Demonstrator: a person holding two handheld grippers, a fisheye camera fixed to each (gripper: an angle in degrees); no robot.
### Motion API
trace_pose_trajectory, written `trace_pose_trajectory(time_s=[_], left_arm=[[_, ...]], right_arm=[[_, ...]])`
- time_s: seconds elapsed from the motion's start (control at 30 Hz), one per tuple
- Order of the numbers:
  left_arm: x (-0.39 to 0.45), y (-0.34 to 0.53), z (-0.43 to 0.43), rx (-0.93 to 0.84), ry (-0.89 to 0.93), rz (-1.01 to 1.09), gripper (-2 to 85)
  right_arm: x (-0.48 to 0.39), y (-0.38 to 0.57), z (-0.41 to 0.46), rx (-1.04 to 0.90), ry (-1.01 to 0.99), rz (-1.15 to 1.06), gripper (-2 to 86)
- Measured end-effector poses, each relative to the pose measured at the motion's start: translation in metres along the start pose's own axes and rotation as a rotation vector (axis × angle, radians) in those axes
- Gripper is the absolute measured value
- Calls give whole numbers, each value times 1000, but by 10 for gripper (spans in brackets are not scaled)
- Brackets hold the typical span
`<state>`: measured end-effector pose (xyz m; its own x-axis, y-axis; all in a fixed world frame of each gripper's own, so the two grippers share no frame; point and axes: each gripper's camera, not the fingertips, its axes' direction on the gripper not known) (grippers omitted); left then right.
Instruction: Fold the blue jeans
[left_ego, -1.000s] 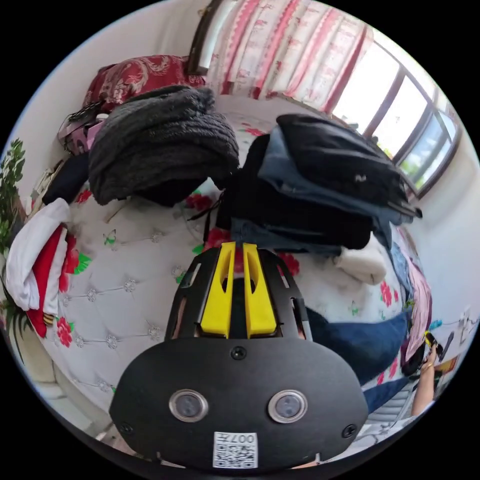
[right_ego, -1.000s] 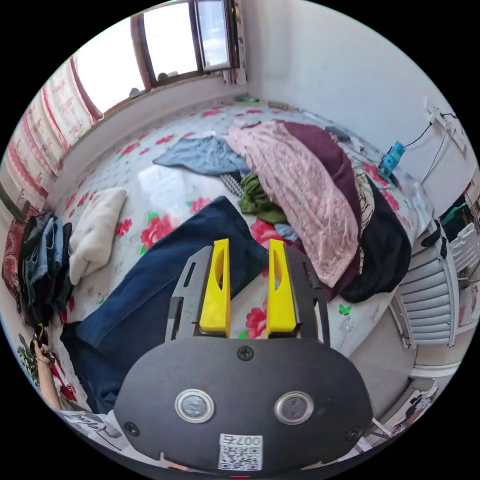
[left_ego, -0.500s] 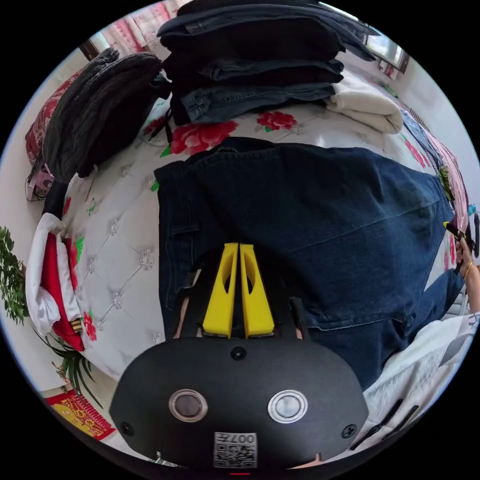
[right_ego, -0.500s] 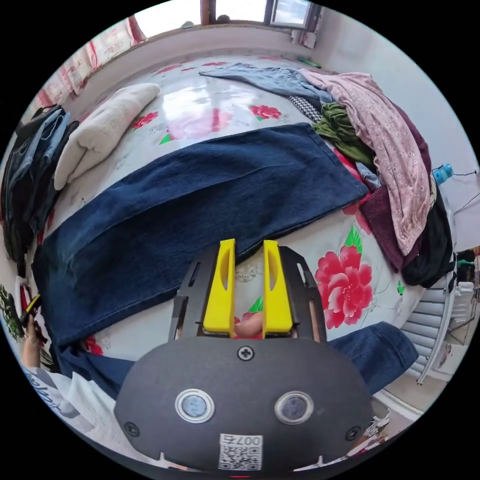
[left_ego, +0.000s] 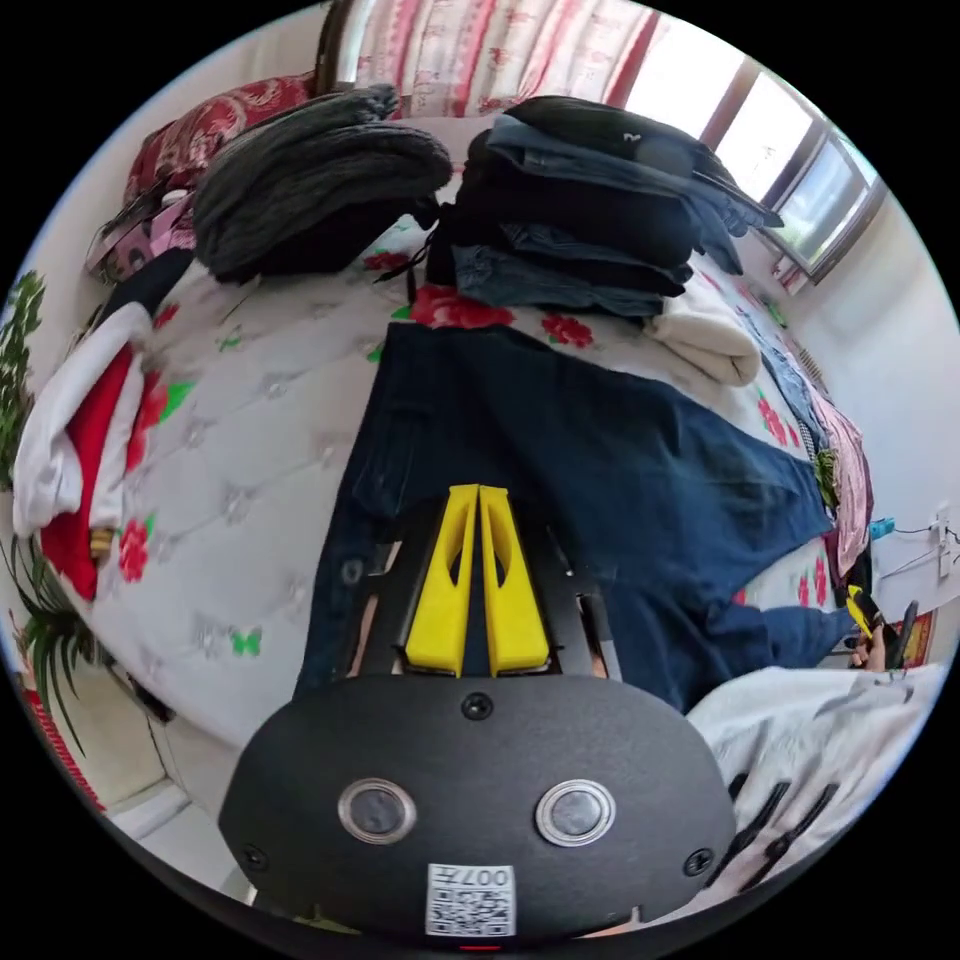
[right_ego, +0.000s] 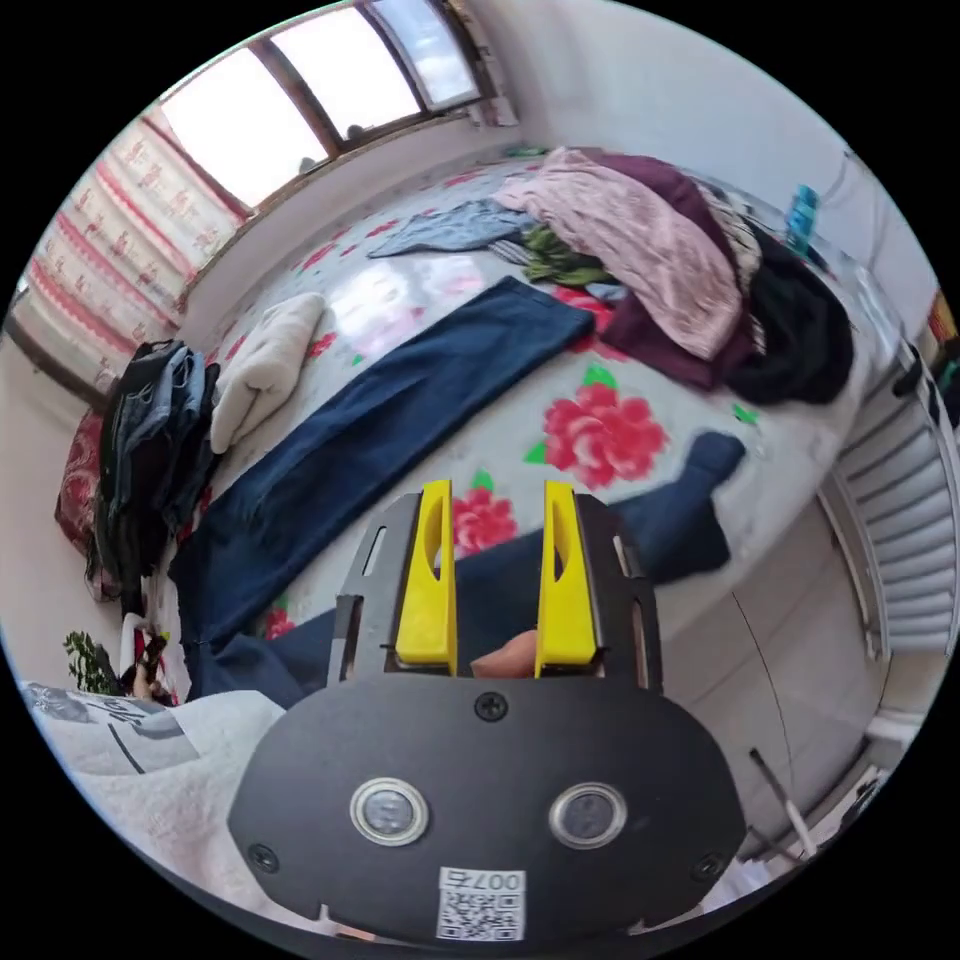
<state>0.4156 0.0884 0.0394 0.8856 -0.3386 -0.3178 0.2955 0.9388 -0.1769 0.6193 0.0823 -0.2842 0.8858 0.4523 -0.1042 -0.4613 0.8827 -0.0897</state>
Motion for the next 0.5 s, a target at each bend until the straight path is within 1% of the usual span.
trace_pose_trajectory(time_s=[0.07, 0.13, 0.2, 0.27, 0.4, 0.5], left_arm=[[-22, 38, -13, -30, -38, -36, -10], [-46, 74, -26, -58, -79, -96, -10], [-78, 113, -42, -68, -150, -197, -10], [-99, 134, -49, -71, -177, -286, -10], [-125, 158, -49, -63, -101, -408, -10], [-129, 168, -49, -44, -60, -412, -10]], right_arm=[[36, 24, -9, -18, 35, 95, 102], [76, 53, -13, -50, 11, 224, 101], [93, 70, -12, -62, -12, 277, 99], [101, 81, -7, -60, -22, 302, 94], [107, 86, 20, -100, -72, 331, 74], [112, 84, 31, -110, -139, 394, 37]])
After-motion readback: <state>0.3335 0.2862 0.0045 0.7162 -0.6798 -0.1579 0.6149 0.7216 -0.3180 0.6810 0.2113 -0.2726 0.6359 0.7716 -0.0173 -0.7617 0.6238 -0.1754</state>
